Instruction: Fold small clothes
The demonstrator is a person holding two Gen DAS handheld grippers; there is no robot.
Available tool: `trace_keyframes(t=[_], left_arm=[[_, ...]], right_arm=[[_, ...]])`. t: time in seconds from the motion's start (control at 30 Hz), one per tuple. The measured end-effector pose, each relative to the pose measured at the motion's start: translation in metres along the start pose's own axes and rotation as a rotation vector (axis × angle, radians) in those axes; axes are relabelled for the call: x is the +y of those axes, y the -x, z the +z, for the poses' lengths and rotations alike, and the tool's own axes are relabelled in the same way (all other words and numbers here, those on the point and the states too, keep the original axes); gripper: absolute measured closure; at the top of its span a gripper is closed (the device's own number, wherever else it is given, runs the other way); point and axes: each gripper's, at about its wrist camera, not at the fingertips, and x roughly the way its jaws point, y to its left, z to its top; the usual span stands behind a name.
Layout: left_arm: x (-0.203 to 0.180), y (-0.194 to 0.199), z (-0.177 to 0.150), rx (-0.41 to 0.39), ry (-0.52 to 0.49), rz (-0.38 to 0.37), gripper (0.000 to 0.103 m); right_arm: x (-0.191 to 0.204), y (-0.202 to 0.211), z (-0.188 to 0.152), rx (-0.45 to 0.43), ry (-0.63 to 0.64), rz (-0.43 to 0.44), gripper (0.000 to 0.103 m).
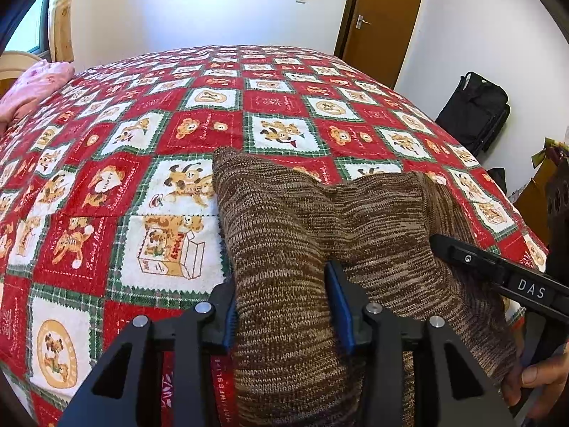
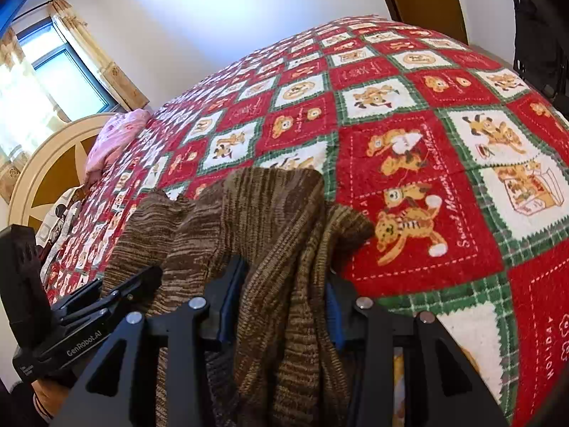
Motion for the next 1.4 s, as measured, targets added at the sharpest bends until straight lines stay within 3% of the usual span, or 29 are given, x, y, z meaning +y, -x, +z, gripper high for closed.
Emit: trace_keyframes(t=[0.27, 0.43, 0.53, 0.6, 0.73, 0.9, 0.93, 1.0, 1.03, 1.07, 1.23, 1.4], left_arm=[[0.008, -0.001, -0.002, 0.001, 0.055, -0.062, 0.059], [0.014, -0.003, -0.003, 0.002, 0.084, -0.088, 0.055], [0.016, -0.004, -0.003, 0.006, 0.097, -0.102, 0.054], [0.017, -0.004, -0.004, 0.007, 0.1, -0.109, 0.053], [0.019, -0.005, -0.004, 0.009, 0.107, -0.122, 0.052], [0.017, -0.004, -0.004, 0.006, 0.097, -0.11, 0.052], [0.016, -0.004, -0.004, 0.005, 0.094, -0.106, 0.052], [0.015, -0.004, -0.004, 0.004, 0.087, -0.096, 0.051], [0.014, -0.004, -0.004, 0.002, 0.083, -0.087, 0.051], [0.012, -0.003, -0.004, 0.0, 0.075, -0.076, 0.051], [0.001, 0.0, -0.005, -0.027, 0.012, -0.052, 0.068], [-0.008, 0.008, -0.006, -0.057, -0.035, -0.001, 0.077]], right_arm=[[0.009, 0.002, -0.003, -0.023, 0.047, -0.046, 0.068], [-0.006, 0.002, -0.003, -0.028, -0.025, 0.018, 0.064], [-0.009, 0.004, -0.003, -0.029, -0.046, 0.053, 0.057], [-0.014, 0.005, -0.002, -0.031, -0.069, 0.121, 0.044], [-0.021, 0.007, -0.001, -0.045, -0.125, 0.202, 0.03], [-0.004, 0.003, -0.001, -0.021, -0.042, 0.114, 0.03], [0.0, 0.002, -0.002, -0.021, -0.023, 0.087, 0.033], [0.001, 0.001, -0.003, -0.021, -0.011, 0.027, 0.056], [0.002, 0.002, -0.003, -0.026, -0.009, 0.019, 0.059], [0.003, 0.002, -0.003, -0.028, -0.004, 0.021, 0.07], [0.027, 0.006, -0.006, -0.059, 0.112, -0.107, 0.077], [0.057, 0.01, -0.013, -0.113, 0.267, -0.274, 0.079]])
